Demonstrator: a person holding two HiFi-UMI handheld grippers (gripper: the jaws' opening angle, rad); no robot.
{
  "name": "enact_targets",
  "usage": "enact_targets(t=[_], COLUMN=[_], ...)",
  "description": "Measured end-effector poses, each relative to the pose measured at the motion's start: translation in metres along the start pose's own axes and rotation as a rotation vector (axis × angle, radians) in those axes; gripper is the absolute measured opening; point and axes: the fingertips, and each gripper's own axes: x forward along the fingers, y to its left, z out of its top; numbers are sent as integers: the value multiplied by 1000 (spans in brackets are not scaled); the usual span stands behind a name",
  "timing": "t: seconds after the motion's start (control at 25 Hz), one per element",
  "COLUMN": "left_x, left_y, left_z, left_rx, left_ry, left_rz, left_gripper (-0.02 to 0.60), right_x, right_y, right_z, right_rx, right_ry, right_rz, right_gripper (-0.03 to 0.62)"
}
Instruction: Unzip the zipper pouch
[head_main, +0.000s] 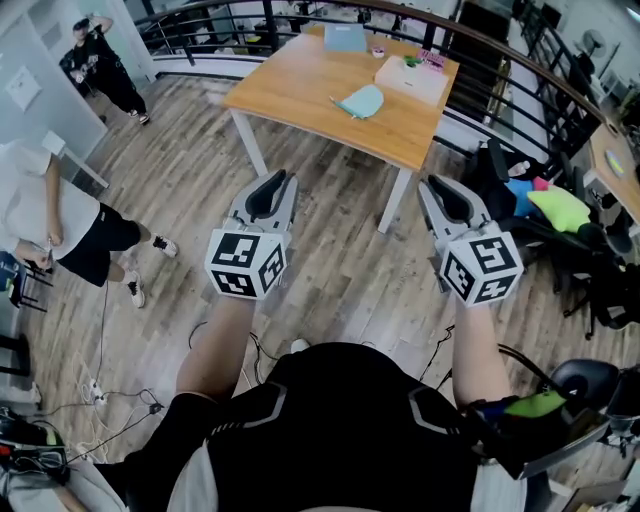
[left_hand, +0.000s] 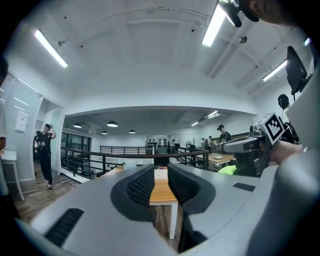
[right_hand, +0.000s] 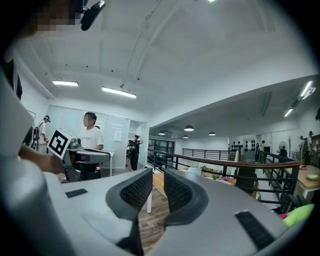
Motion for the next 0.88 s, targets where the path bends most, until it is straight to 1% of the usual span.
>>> enact_targets(t=[0.08,0.12,0.2,0.32,0.36,0.48,0.72,0.88], left_x=[3,4,8,14,16,23,38,48], left_y=[-5,-7,-10,-13,-13,-19,-30,-35], left_z=[1,2,4,6,5,5,-1,-3], left_rx=[2,1,-9,-5,0,5,19,16], left_ry=[-4,-8,-24,-31,-29,-29,-16,-14], left_rz=[-15,-21,-29,-20,-16,-10,9,23], left_gripper=[157,181,205,246,248,249,258,258], right_x=[-3,-4,-6,-5,-4,-3,-4,2], right_y=[-6,-11,-21,-29,-30,-35,-48,-64], right_z=[1,2,1,-2,-3,-6,-13,-17], right_rx=[7,15,29,20,18,27,21,22], right_ry=[-15,-22,-27,-21,-19,-20,-22,-26], right_rz=[4,4,3,1,2,11,54,67], right_gripper=[97,130,186,203,215,224,224,224])
